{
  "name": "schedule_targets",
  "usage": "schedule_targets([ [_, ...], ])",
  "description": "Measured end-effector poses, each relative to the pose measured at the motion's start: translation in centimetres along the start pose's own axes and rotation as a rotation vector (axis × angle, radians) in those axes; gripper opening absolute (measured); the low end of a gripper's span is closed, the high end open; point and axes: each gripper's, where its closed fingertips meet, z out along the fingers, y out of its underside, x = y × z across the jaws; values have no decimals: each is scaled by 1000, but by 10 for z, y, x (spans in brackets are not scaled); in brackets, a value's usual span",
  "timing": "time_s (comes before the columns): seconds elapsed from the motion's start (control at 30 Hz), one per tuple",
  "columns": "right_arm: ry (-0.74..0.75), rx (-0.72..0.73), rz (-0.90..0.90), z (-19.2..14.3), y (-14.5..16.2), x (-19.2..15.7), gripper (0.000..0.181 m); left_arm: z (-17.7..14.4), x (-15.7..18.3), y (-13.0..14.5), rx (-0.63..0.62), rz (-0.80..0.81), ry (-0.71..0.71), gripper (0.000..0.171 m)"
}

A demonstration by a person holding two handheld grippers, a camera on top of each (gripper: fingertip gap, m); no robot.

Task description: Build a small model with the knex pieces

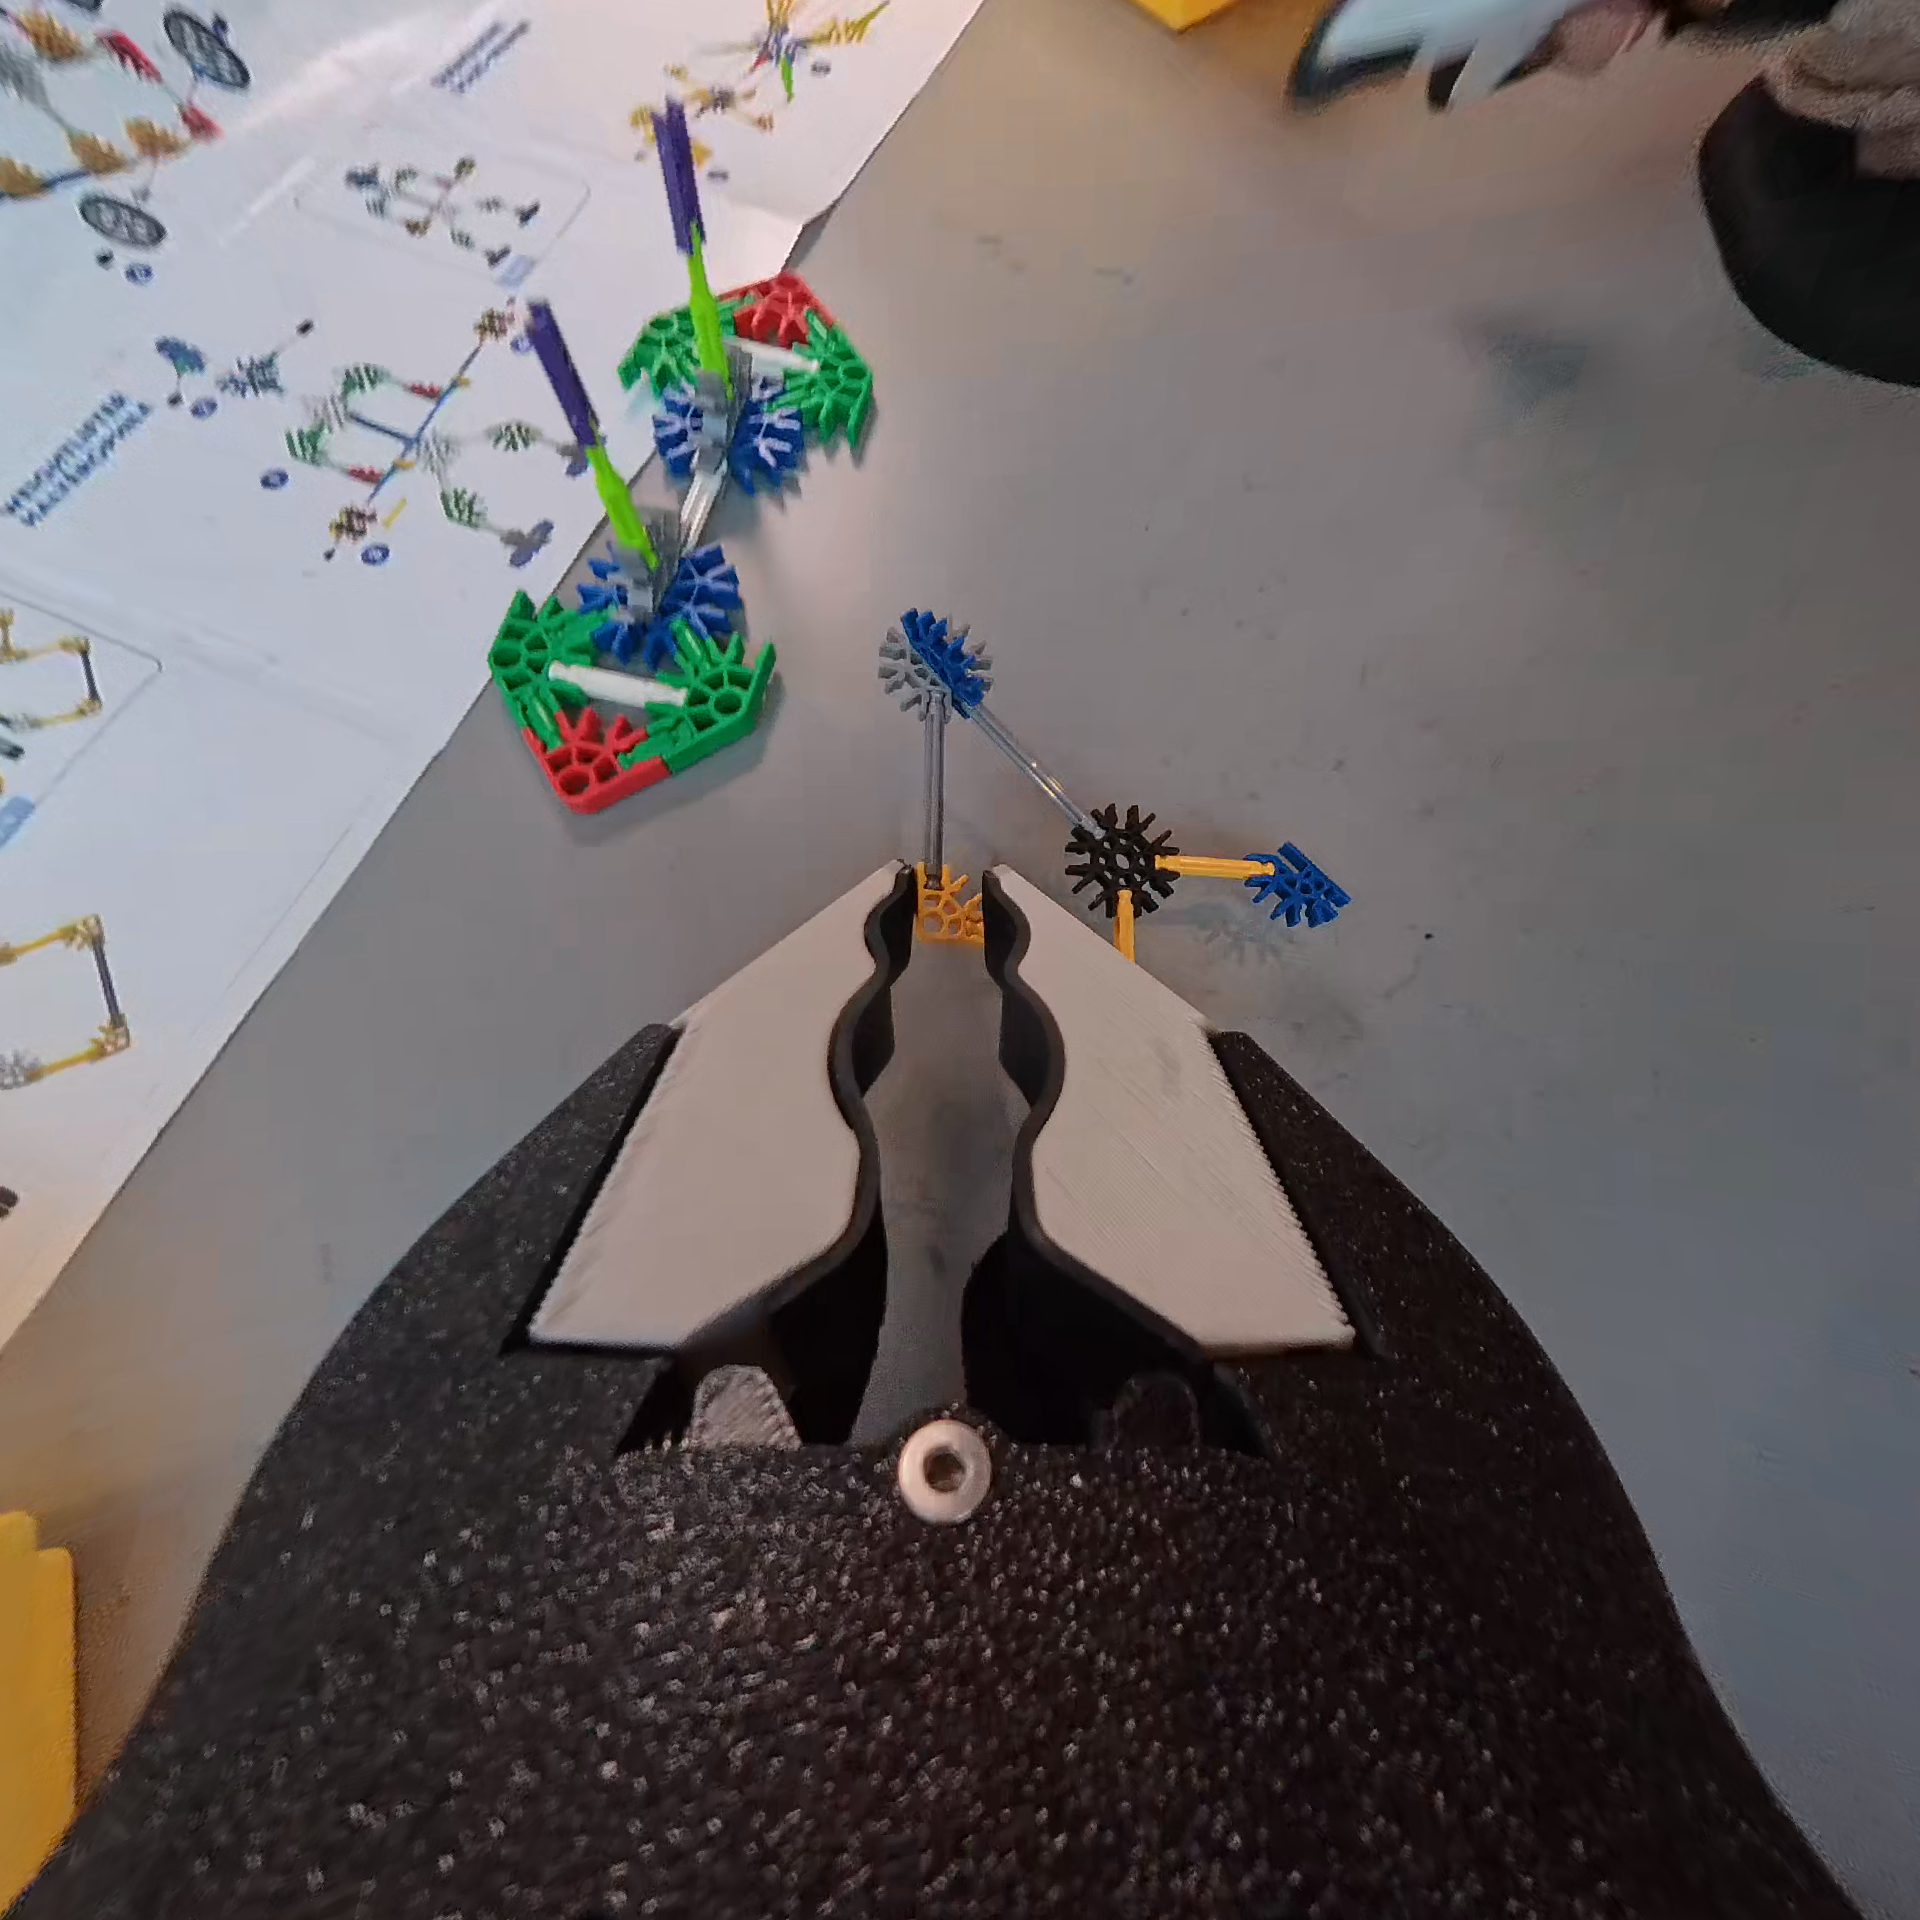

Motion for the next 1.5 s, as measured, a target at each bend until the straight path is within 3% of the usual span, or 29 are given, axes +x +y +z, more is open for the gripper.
schedule_targets([
  [0.1,-58,-20,69,12,4,-16,43,-5,17,-25,116,105,20,11],
  [0.27,-183,71,296,14,-13,-31,48,-12,43,-58,279,251,2,12],
  [0.43,-335,144,457,8,-27,-46,9,-17,57,-75,383,309,-16,12],
  [0.57,-368,253,498,-1,-43,-41,8,-26,58,-88,492,220,22,16],
  [0.7,-374,370,551,-13,-58,-29,8,-36,65,-94,555,4,237,32],
  [0.83,-340,395,494,-15,-60,-29,9,-36,81,-98,563,-106,398,27],
  [0.93,-332,405,445,-16,-63,-33,9,-31,83,-97,545,-84,368,7],
  [1.13,-295,348,362,-12,-53,-32,9,-35,74,-97,564,-148,394,4],
  [1.27,-311,244,324,-4,-37,-38,9,-25,61,-86,464,-91,259,1],
  [1.5,-311,207,305,-8,-34,-34,38,-21,59,-79,396,27,171,1],
])
